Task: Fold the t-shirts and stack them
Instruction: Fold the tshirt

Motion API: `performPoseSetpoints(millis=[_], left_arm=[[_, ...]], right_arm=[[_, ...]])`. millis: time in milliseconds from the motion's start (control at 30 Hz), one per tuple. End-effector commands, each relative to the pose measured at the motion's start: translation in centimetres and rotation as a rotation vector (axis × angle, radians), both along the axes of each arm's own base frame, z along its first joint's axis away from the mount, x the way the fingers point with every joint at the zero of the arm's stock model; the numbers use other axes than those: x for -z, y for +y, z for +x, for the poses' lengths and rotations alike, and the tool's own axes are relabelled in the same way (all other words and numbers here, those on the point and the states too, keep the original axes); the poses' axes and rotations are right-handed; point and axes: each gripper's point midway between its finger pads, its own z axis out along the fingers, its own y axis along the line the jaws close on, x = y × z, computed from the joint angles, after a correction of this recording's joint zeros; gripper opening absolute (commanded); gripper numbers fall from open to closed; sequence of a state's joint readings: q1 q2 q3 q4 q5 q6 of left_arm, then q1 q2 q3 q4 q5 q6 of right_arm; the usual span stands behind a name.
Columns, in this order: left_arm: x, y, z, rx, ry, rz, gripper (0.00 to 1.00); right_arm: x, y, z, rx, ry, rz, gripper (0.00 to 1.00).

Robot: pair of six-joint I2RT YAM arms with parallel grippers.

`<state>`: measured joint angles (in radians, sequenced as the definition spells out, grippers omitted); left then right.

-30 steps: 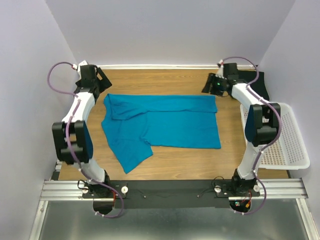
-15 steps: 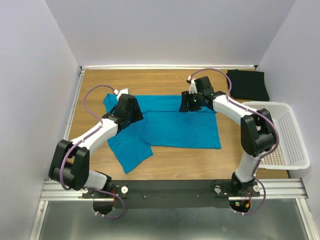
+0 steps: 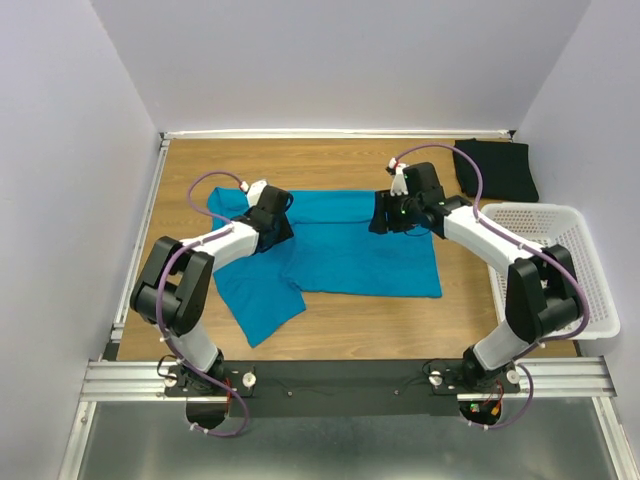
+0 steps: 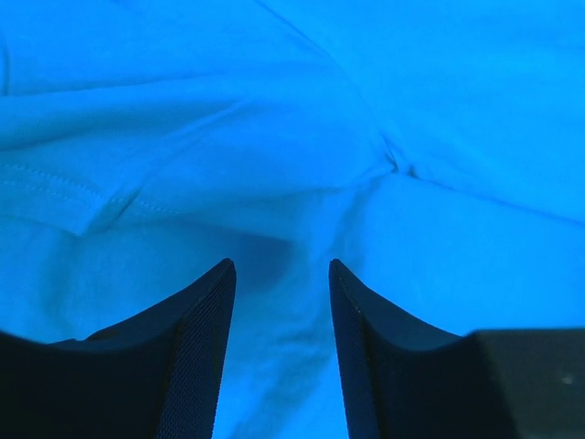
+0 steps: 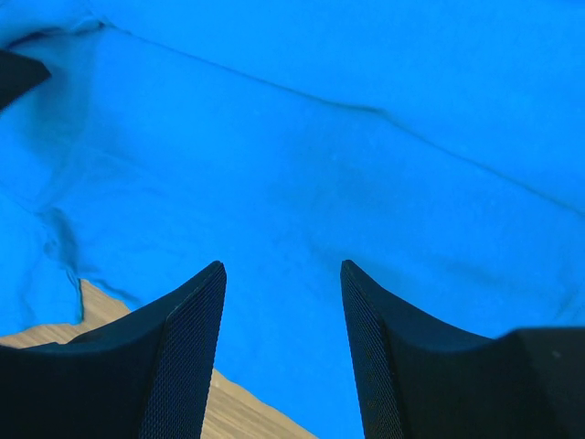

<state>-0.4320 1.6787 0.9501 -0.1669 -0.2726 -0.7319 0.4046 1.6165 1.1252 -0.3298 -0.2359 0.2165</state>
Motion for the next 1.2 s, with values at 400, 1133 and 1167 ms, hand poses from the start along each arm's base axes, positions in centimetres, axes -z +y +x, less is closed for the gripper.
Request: performPoseSetpoints(millis=[400, 1133, 1167], left_arm=[[-1.1, 4.1, 0.3, -0.373, -0.093, -0.183, 0.89], [-0.2, 5.1, 3.2, -0.453, -0.107, -0.274, 0.95], [-0.1, 5.1, 3.2, -0.453, -0.103, -0.274, 0.95]], right_arm=[[-0.1, -1.6, -1.0, 0.035, -0.032, -0.036, 0.61], [-0.5, -1.9, 0.1, 0.041, -0.063, -0.074, 0.64], [-0.3, -2.2, 0.2, 0.056, -0.063, -0.088, 0.67]])
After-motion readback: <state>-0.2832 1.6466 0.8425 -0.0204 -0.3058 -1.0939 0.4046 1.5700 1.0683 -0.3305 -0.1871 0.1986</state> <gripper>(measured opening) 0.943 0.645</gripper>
